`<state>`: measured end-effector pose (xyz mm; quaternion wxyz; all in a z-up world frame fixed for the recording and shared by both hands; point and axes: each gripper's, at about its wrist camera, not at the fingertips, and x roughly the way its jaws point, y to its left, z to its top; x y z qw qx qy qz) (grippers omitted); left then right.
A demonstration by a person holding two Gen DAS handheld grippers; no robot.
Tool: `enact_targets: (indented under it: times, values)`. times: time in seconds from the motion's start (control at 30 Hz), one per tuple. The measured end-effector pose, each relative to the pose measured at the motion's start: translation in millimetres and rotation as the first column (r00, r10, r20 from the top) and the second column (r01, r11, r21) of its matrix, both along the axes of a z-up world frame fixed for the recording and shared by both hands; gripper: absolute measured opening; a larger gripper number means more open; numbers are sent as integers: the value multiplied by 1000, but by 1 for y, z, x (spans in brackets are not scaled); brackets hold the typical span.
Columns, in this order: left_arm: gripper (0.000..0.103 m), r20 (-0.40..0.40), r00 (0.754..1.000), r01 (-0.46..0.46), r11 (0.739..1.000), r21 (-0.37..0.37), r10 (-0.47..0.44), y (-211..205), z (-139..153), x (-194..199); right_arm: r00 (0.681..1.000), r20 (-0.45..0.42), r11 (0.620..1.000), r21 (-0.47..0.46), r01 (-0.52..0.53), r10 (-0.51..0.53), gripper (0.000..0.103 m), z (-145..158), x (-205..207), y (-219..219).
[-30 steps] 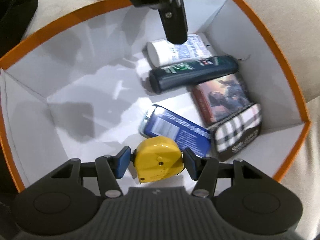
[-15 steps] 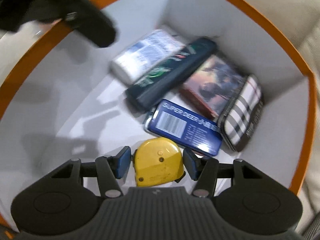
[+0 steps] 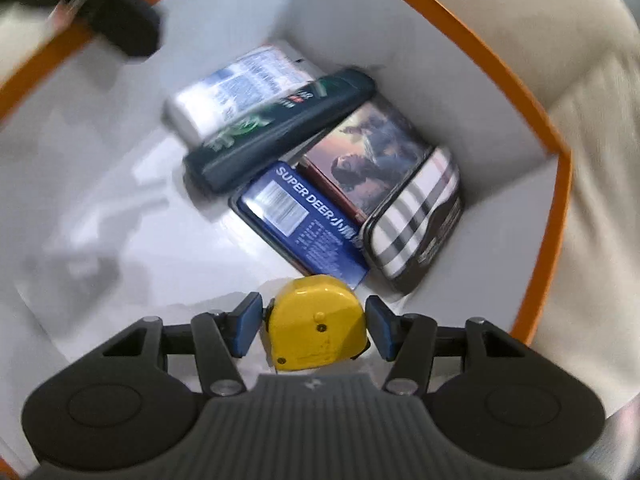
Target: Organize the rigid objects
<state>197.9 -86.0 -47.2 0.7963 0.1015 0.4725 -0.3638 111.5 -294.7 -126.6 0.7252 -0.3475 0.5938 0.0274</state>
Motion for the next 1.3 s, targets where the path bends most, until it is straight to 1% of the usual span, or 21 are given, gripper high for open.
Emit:
enact_targets:
  times: [0.03, 0.07, 0.2, 0.3, 0.33, 0.4, 0.5, 0.53, 0.57, 0.6, 0.67, 0.7, 0.77, 0.87, 0.93, 1.03, 1.17, 1.3]
  values:
    - [4, -1, 1000, -2, 1000, -5, 2, 1, 1, -1, 999, -4, 997, -50, -51, 51, 58, -3, -3, 2]
    - [3, -1, 1000, -5, 1000, -10, 5, 2, 1, -2, 996, -12, 994, -60, -87, 86, 58, -5, -7, 4]
    - [4, 1, 1000, -15, 1000, -18, 15, 8, 5, -4, 988, -26, 985, -84, -151, 149, 58, -9, -12, 3]
    - [3, 0, 1000, -19, 1000, -23, 19, 12, 5, -4, 976, -31, 963, -159, -217, 214, 58, -12, -14, 8]
    - [4, -2, 1000, -20, 999, -28, 20, 12, 5, -5, 972, -32, 954, -186, -235, 233, 60, -14, -16, 9]
    - [4, 1, 1000, -23, 999, -31, 23, 13, 7, -6, 969, -32, 946, -213, -244, 243, 61, -13, -17, 9]
    - [4, 6, 1000, -26, 999, -39, 26, 15, 9, -8, 976, -12, 955, -204, -214, 216, 60, -5, -17, 6]
    - [4, 8, 1000, -27, 999, -43, 28, 17, 10, -9, 979, -4, 960, -195, -202, 206, 59, -4, -17, 5]
    - [4, 11, 999, -29, 999, -46, 30, 18, 12, -11, 981, 4, 965, -182, -189, 193, 51, -1, -17, 5]
    - [4, 14, 999, -32, 998, -48, 33, 19, 13, -12, 984, 6, 970, -170, -176, 180, 46, -1, -17, 5]
    - [4, 19, 999, -37, 998, -49, 38, 22, 17, -15, 987, 6, 976, -153, -156, 159, 34, 0, -19, 6]
    - [4, 23, 999, -40, 998, -49, 41, 23, 19, -17, 988, 5, 976, -154, -152, 155, 31, -1, -20, 7]
    - [4, 30, 998, -47, 998, -48, 48, 27, 23, -20, 990, 9, 980, -144, -136, 139, 24, -3, -22, 9]
    - [4, 41, 997, -58, 997, -41, 60, 32, 29, -27, 993, 24, 984, -141, -108, 113, 23, -5, -22, 10]
    - [4, 45, 997, -67, 997, -35, 69, 35, 32, -31, 996, 34, 989, -124, -79, 84, 21, -6, -20, 9]
    - [4, 57, 995, -82, 996, -27, 83, 39, 39, -38, 996, 64, 993, -105, -51, 58, 22, 2, -22, 11]
    - [4, 72, 991, -109, 994, -17, 110, 47, 47, -50, 993, 121, 999, -49, -6, 12, 22, 22, -30, 20]
    - [3, 94, 986, -135, 991, -12, 135, 55, 54, -64, 977, 200, 997, 49, 60, -68, 22, 50, -43, 34]
